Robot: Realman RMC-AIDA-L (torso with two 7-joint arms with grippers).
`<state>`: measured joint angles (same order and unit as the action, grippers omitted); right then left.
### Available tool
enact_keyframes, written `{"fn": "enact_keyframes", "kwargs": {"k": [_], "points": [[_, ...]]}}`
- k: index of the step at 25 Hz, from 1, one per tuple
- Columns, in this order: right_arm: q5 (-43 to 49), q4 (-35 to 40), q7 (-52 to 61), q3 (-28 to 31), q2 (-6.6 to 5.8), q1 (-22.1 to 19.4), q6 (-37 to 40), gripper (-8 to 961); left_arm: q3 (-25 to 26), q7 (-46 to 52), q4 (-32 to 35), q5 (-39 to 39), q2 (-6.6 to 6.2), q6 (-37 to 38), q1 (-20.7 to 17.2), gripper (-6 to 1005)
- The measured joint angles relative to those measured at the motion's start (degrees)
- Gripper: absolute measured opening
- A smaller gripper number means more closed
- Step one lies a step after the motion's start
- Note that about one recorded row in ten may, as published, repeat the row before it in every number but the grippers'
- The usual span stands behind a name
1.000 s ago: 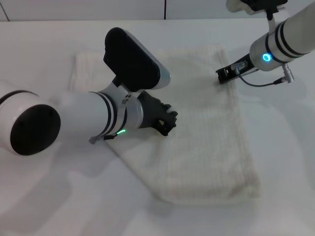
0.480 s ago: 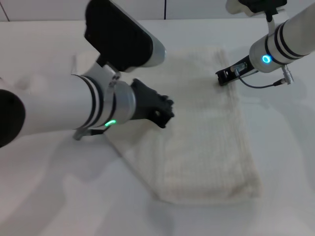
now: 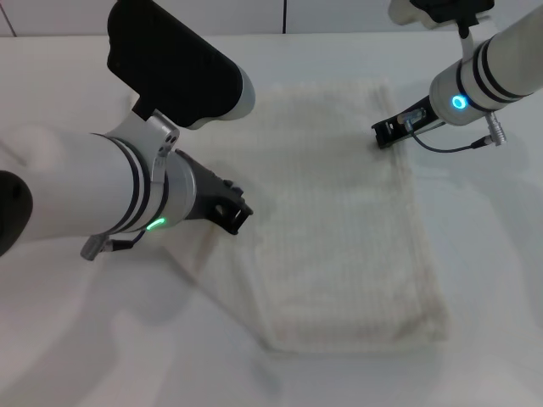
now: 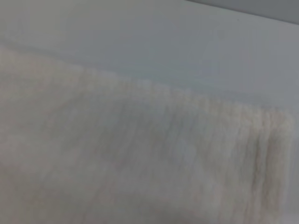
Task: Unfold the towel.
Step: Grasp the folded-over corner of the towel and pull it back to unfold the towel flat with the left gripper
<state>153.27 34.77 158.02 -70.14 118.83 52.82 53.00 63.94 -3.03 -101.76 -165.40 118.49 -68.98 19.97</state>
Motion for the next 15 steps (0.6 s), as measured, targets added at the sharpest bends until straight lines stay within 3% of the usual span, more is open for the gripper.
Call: {"fn": "enact_keyframes", "kwargs": {"k": [15], "points": [[0.0, 0.04, 0.01, -0.36, 0.0, -0.19, 0.0, -1, 1.77, 4.05, -3.59, -0.27, -0.32, -13.76, -0.44, 46]]}}
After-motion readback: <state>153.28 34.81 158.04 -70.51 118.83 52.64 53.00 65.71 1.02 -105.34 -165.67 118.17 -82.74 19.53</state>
